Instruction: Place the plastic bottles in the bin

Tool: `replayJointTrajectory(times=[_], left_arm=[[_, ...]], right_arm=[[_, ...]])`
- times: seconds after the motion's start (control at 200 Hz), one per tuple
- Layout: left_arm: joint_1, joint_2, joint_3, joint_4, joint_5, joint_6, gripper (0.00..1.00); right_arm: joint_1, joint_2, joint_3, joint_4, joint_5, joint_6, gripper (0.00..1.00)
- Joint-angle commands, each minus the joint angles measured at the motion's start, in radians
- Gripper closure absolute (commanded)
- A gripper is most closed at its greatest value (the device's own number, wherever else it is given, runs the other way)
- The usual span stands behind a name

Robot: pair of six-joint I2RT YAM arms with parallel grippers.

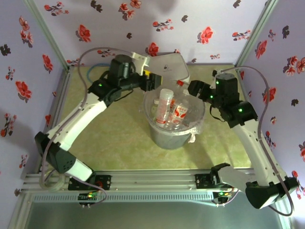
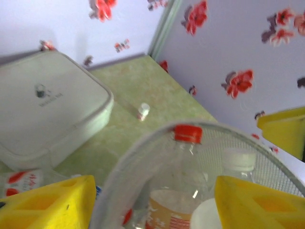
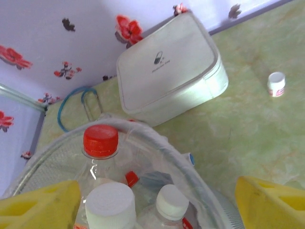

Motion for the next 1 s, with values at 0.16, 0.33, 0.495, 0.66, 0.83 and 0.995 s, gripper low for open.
replayJointTrajectory(times=[0.16, 0.33, 0.495, 0.66, 0.83, 0.995], left_arm=[[0.169, -0.105, -0.142, 0.117, -0.003, -0.182, 0.26], [0.211, -0.066, -0.229, 0.101, -0.03, -0.2, 0.21], [0.271, 0.031, -0.268, 0.118, -0.045, -0.252, 0.15], [0.312, 0.144, -0.333, 0.248, -0.094, -0.602, 0.18], [0.297, 0.269, -0.336, 0.33, -0.091, -0.786, 0.15], [0.277, 0.363, -0.316, 0.38, -0.089, -0.843, 0.02]], right_arm=[[-0.056, -0.07, -0.035, 0.044, 0.066, 0.057, 0.12], [-0.077, -0.08, -0.068, 0.043, 0.057, 0.086, 0.12], [-0.098, -0.085, -0.086, 0.031, 0.05, 0.101, 0.12], [-0.107, -0.095, -0.121, 0.042, 0.045, 0.119, 0.12], [-0.114, -0.107, -0.152, 0.044, 0.058, 0.127, 0.11], [-0.121, -0.121, -0.155, 0.017, 0.074, 0.118, 0.11]])
